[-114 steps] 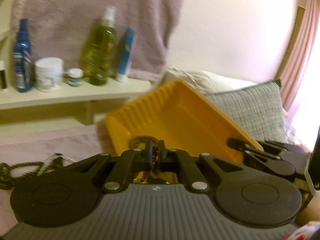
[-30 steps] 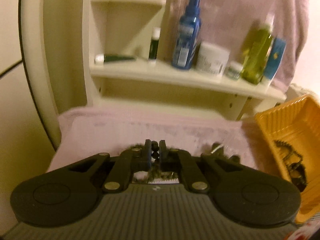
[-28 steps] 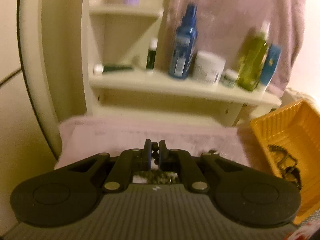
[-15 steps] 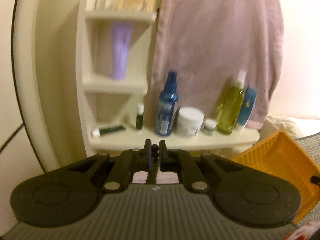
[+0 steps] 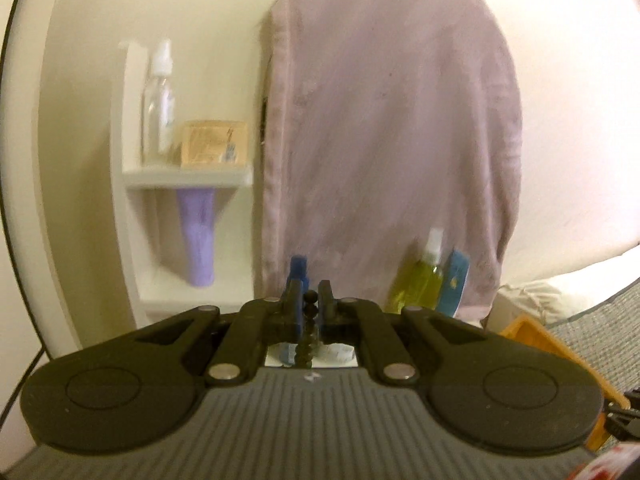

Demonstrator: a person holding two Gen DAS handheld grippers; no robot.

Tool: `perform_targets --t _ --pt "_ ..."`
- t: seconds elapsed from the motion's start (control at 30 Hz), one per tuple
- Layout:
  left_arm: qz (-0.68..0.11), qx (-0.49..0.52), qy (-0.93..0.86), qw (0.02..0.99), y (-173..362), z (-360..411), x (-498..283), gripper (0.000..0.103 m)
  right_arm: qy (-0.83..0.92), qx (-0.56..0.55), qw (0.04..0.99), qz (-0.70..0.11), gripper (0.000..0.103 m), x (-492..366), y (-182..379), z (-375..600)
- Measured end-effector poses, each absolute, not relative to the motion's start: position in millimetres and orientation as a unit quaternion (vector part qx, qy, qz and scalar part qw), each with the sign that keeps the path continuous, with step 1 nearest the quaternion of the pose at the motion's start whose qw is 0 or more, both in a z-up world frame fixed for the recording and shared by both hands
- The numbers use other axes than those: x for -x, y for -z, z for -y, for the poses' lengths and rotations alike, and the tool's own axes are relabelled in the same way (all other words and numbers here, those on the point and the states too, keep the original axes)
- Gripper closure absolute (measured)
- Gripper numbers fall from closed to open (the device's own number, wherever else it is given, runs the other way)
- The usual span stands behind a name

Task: Organize jewelry
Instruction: 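Lift the long dark bead strand high with the left gripper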

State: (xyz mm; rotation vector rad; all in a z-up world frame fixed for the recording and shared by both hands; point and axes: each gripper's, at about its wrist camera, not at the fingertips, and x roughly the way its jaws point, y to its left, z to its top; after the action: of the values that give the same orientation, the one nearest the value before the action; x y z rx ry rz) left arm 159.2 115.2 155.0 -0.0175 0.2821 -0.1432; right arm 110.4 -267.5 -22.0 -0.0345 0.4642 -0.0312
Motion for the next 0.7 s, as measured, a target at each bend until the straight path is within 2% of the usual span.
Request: perform_targets --t 0.7 --pt "-0.061 -0.023 0.115 0.991 -238.4 -85.6 -161.8 0.097 0.014 0.018 0.974 -0.227 0.097 -112.3 18.0 263.0"
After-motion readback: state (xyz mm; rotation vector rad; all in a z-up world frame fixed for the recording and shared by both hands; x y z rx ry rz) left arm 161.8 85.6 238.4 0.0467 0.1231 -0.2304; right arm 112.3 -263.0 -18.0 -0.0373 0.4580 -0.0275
